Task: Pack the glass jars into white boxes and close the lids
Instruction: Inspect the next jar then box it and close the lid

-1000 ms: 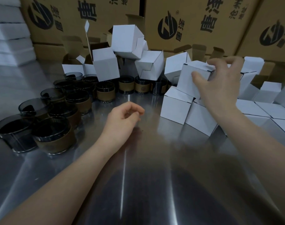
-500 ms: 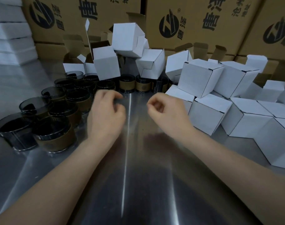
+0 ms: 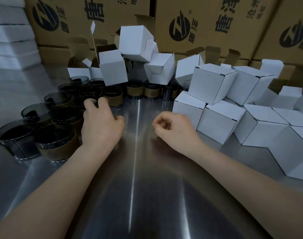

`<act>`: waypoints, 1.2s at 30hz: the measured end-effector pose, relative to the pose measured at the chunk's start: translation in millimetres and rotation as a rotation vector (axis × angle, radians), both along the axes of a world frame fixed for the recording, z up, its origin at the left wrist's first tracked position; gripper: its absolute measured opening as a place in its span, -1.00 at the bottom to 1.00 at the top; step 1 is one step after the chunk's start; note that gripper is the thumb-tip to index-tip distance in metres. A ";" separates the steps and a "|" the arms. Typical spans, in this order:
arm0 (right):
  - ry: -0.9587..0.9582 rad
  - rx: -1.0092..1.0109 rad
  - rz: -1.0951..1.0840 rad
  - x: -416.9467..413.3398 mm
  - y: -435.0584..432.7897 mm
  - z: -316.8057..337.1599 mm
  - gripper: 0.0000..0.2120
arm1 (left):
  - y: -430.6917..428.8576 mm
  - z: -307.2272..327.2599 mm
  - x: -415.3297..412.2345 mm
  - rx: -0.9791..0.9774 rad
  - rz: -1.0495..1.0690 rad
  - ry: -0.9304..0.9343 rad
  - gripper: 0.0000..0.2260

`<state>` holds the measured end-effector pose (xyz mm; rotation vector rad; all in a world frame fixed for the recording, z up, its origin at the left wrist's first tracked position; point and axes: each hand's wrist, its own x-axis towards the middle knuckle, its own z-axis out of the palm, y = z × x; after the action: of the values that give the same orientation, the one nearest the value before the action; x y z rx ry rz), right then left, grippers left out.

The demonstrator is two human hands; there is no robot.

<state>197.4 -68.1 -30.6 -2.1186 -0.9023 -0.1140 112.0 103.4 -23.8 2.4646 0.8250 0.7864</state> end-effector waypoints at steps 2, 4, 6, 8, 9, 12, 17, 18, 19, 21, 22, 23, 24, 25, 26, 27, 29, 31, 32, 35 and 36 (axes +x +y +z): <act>0.002 0.000 -0.001 -0.9 0.3 -0.4 -0.83 | -0.9 -0.1 0.0 0.003 -0.002 -0.022 -0.56; 0.012 0.001 -0.003 -1.4 0.0 -0.3 -0.85 | -1.7 -0.2 -0.1 0.001 -0.007 -0.044 -0.58; 0.028 0.012 -0.008 -1.7 -0.3 0.0 -0.87 | -2.8 -0.3 -0.6 0.005 -0.020 -0.072 -0.60; 0.036 0.027 -0.015 -1.7 -0.4 0.4 -0.88 | -3.7 0.1 -1.1 0.023 -0.031 -0.101 -0.63; 0.037 0.033 -0.018 -2.0 -0.5 0.5 -0.89 | -4.3 0.4 -1.2 0.033 -0.038 -0.110 -0.64; 0.043 0.043 -0.021 -2.6 -0.4 0.6 -0.89 | -7.1 1.1 -1.9 0.053 -0.087 -0.138 -0.69; 0.055 0.078 -0.053 -2.8 -0.3 0.5 -0.89 | -13.8 1.5 -1.7 0.097 -0.204 -0.187 -0.78; 0.058 0.079 -0.056 -2.9 -0.5 0.5 -0.89 | -14.7 1.8 -1.4 0.105 -0.226 -0.192 -0.80; 0.061 0.081 -0.060 -3.0 -0.5 0.4 -0.89 | -15.5 2.0 -1.2 0.112 -0.245 -0.199 -0.82; 0.066 0.089 -0.066 -2.7 -0.7 0.4 -0.89 | -16.5 1.8 -0.7 0.125 -0.282 -0.208 -0.85; 0.067 0.092 -0.066 -2.5 -0.9 0.3 -0.89 | -17.0 1.3 -0.3 0.127 -0.300 -0.208 -0.85; 0.067 0.093 -0.064 -2.2 -0.8 0.1 -0.90 | -17.4 0.8 0.1 0.123 -0.311 -0.206 -0.82; 0.067 0.095 -0.062 -2.1 -0.7 -0.2 -0.90 | -17.8 0.3 0.6 0.114 -0.310 -0.204 -0.76; 0.067 0.097 -0.060 -2.1 -0.5 -0.5 -0.90 | -18.2 -0.3 1.3 0.106 -0.296 -0.204 -0.68; 0.067 0.100 -0.060 -1.8 -0.3 -0.8 -0.90 | -18.2 -1.2 1.9 0.102 -0.272 -0.204 -0.58; 0.065 0.103 -0.061 -1.6 -0.1 -1.2 -0.90 | -18.0 -2.2 2.9 0.104 -0.243 -0.204 -0.47; 0.064 0.109 -0.060 -0.9 0.6 -2.1 -0.90 | -16.5 -4.5 4.9 0.098 -0.185 -0.183 -0.26; 0.067 0.113 -0.059 -0.3 1.1 -3.0 -0.90 | -14.4 -7.2 7.7 0.063 -0.130 -0.095 -0.11; 0.068 0.114 -0.059 0.1 1.2 -3.6 -0.90 | -13.1 -8.7 9.3 0.044 -0.105 -0.028 -0.07; 0.069 0.119 -0.054 1.7 1.6 -5.2 -0.89 | -9.6 -12.4 12.9 -0.055 -0.085 0.091 -0.14; 0.072 0.123 -0.051 2.5 1.8 -5.6 -0.88 | -8.1 -13.2 13.0 -0.098 -0.100 0.092 -0.22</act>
<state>200.0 -66.3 -36.2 -2.0194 -0.7798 -0.1159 125.0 95.2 -36.9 2.4486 0.7471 0.5872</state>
